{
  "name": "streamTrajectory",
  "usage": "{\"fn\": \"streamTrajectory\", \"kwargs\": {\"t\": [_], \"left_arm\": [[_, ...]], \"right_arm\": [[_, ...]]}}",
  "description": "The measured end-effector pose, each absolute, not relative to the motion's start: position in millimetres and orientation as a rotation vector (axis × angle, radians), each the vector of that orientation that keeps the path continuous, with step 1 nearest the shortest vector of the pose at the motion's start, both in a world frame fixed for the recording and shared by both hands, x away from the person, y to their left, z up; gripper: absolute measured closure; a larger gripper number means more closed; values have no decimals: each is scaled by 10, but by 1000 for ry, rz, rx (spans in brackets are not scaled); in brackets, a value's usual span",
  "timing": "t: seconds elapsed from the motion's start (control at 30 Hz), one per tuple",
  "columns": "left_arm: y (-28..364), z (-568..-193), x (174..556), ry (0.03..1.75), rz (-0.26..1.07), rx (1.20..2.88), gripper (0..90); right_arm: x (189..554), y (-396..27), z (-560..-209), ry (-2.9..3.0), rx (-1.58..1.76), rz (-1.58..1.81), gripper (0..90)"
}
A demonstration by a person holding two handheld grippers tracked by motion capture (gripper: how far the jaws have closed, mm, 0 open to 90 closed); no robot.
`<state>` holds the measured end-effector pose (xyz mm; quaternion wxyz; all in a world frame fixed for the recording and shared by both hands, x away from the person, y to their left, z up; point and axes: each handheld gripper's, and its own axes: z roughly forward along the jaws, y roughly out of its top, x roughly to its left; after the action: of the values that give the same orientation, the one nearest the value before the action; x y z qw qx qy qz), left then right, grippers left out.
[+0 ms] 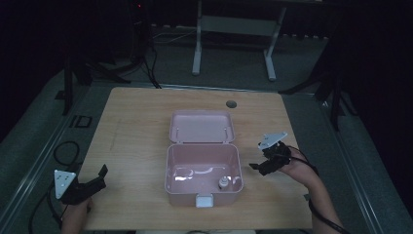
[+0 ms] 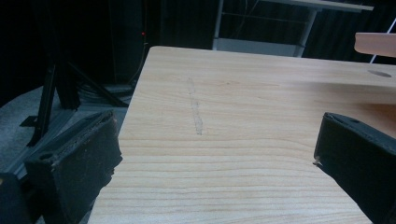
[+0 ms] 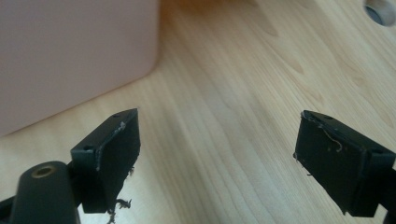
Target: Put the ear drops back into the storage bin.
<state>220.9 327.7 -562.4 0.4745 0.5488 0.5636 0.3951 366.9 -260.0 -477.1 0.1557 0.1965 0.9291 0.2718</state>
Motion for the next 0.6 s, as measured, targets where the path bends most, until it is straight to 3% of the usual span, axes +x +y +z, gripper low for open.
{"fn": "streamTrajectory", "kwargs": {"t": [0.6], "left_arm": [[3279, -5624, 2207, 1379, 967, 1341, 5]], "right_arm": [[3572, -2829, -5324, 2304, 906, 914, 137]]}}
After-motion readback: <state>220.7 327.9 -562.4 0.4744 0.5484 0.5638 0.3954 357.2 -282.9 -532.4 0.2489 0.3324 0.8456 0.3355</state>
